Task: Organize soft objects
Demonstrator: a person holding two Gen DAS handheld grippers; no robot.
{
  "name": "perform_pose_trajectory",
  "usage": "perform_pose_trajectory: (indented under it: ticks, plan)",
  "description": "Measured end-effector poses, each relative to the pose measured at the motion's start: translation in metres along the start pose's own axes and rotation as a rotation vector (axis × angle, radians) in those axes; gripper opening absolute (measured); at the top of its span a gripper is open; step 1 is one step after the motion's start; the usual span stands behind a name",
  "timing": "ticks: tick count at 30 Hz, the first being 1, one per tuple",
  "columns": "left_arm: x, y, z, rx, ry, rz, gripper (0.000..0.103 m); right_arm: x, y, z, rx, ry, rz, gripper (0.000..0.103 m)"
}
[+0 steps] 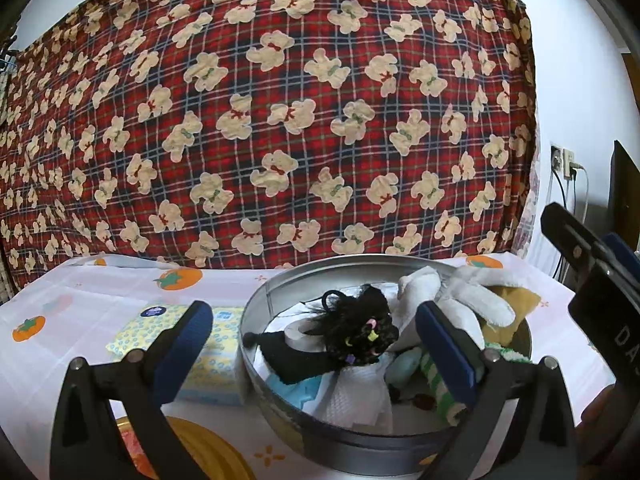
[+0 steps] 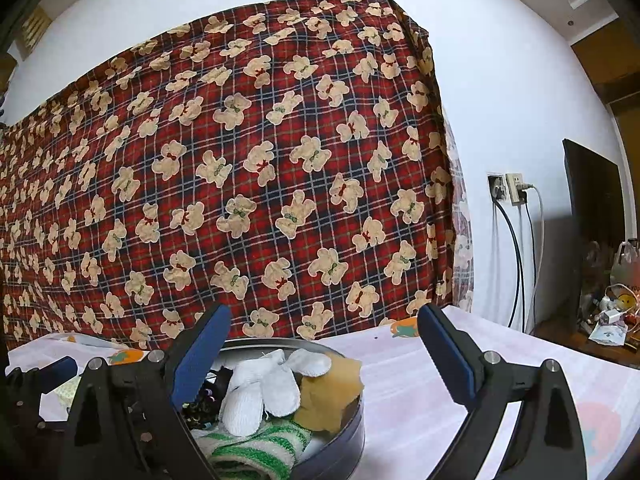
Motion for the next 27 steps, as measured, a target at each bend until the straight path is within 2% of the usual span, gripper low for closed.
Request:
perform_pose_trajectory:
  ticks: [13,21,27]
  plan:
    - [-0.001,-0.002,0.000,0.000,0.001,0.000,0.103,-0.001,0.000,0.000,-0.003,0.004,0.000,0.097]
    - [-0.004,-0.011,-0.001,-0.008,0.003,-0.039,0.103,-0.001,0.000,-0.001,-0.004,0.007,0.000,0.097]
    - [-0.004,-0.005,0.000,0.027,-0.003,-0.049,0.103,-0.002,0.000,-0.001,-0.002,0.006,0.002,0.097]
Point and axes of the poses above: each gripper's, at about its wrist camera, not at the fingertips, and x roughly the way its jaws point, y to its right, z to its underside, the point moved 9 cm from there along x, roughly the way its jaws point, and after that the axes turned 6 degrees about -x, right-handed, at the moved point
